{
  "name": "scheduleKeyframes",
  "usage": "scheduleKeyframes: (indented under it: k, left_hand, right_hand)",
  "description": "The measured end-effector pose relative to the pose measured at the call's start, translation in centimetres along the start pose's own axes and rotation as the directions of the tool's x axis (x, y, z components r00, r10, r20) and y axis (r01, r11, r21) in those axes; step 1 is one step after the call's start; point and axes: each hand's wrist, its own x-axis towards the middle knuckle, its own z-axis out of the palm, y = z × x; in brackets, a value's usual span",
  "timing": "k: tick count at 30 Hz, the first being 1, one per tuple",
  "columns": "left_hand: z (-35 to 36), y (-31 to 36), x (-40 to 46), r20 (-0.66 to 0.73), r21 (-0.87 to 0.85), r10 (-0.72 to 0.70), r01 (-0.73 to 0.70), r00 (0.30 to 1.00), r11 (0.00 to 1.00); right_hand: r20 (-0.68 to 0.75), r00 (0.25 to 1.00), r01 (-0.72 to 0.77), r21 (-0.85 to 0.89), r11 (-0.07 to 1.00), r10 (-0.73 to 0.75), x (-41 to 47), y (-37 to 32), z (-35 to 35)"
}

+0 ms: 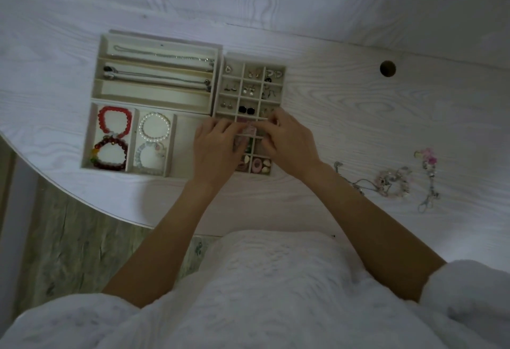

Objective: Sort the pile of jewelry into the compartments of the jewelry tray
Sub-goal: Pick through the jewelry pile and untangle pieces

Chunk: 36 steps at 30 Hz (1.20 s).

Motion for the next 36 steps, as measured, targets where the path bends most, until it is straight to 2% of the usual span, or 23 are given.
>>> scheduleKeyframes:
  k: [5,9,13,17,20,21,26,28,32,34,36]
  left_hand:
    - [1.7,5.4,-1.1,0.106,0.019,0.034,-0.037,0.994,0.999]
    - [2.4,7.9,-1.7,0.146,0.030,-0.073,0.069,0.987,0.997]
    - [2.5,8.7,-1.9,0.108,0.069,-0.170,0.163,0.979,0.984]
    - [3.0,9.2,-2.1,0.066,0.073,-0.251,0.246,0.966,0.966]
    - [2.9,9.5,-1.7,0.105,0.095,-0.281,0.272,0.954,0.958]
    - [2.8,9.6,-1.5,0.118,0.114,-0.280,0.267,0.953,0.957]
    - [2.5,10.0,-1.6,0.106,0.160,-0.264,0.246,0.959,0.956]
    - [2.6,10.1,-1.7,0.097,0.161,-0.249,0.232,0.964,0.959]
    - [2.8,10.1,-1.4,0.090,0.161,-0.244,0.227,0.966,0.960]
    - [2.8,10.1,-1.4,0.094,0.159,-0.256,0.240,0.962,0.958]
    - [2.9,10.2,-1.4,0.086,0.152,-0.248,0.234,0.965,0.960]
  right_hand:
    - [-0.102,0.995,-0.013,-0.012,1.000,0.012,-6.4,4.5,-4.9]
    - [-0.140,0.966,-0.213,0.036,0.976,0.216,-12.6,10.0,-6.0]
    - [-0.284,0.837,-0.457,0.106,0.883,0.468,-16.4,14.6,-6.8]
    - [-0.420,0.689,-0.658,-0.021,0.752,0.591,-18.0,19.4,-8.2]
    - [-0.293,0.567,-0.813,-0.053,0.579,0.770,-17.4,21.7,-8.3]
    - [-0.260,0.553,-0.827,-0.057,0.559,0.791,-17.2,22.1,-8.1]
    - [-0.218,0.636,-0.768,-0.085,0.635,0.740,-16.5,21.5,-6.7]
    - [-0.199,0.695,-0.714,-0.078,0.696,0.691,-16.2,21.0,-6.3]
    - [-0.188,0.848,-0.520,-0.109,0.847,0.496,-15.4,19.2,-5.3]
    - [-0.207,0.871,-0.472,-0.097,0.876,0.446,-14.9,18.1,-4.8]
    - [-0.194,0.866,-0.481,-0.063,0.875,0.462,-14.5,17.3,-4.6]
